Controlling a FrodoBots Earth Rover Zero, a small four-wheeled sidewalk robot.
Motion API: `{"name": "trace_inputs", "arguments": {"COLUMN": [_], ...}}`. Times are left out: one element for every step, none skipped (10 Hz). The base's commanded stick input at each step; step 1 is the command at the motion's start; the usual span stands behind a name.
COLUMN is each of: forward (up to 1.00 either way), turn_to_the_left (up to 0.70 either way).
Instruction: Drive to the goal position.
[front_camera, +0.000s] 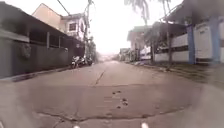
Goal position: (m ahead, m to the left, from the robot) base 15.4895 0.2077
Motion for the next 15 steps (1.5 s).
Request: {"name": "trace_inputs", "arguments": {"forward": [1.0,1.0,1.0,1.0,1.0,1.0,1.0,1.0,1.0,1.0,1.0,1.0,1.0,1.0,1.0], "turn_to_the_left": [0.01,0.01,0.01,0.01,0.01,0.01,0.01,0.01,0.01,0.01,0.01,0.01,0.01,0.01,0.01]}}
